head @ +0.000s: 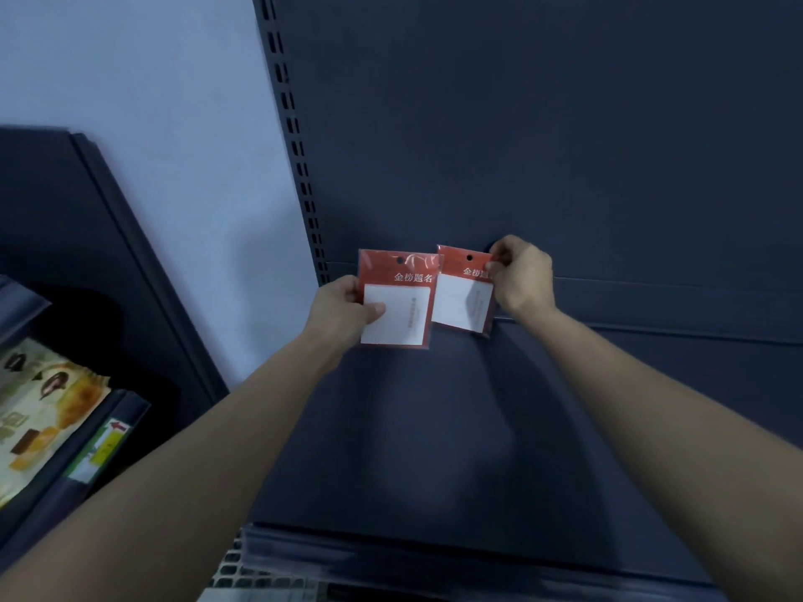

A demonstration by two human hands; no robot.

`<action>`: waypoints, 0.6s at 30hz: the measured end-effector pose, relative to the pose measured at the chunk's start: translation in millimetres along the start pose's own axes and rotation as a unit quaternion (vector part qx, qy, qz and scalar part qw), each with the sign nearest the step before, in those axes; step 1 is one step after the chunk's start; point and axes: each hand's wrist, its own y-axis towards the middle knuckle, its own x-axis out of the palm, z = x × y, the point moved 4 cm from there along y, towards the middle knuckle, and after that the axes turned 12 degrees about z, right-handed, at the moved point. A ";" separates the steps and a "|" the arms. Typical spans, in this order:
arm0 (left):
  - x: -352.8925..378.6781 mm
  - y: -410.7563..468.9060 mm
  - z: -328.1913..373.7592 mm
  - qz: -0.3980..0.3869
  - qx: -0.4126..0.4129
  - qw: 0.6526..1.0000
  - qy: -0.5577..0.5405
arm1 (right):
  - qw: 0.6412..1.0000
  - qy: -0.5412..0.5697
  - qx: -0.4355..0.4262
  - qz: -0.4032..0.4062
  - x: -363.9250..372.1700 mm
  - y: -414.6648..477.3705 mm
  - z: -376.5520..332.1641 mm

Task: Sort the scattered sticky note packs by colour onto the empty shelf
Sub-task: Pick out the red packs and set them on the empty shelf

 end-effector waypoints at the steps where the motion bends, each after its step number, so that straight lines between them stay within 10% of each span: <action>1: 2.8 2.0 -1.7 -0.004 -0.004 1.000 0.000 | 1.000 -0.011 -0.008 0.006 0.6 0.4 0.8; 18: 75.9 22.5 -7.2 -0.059 -0.004 0.998 -0.004 | 0.996 0.055 -0.047 0.049 -3.2 6.7 9.5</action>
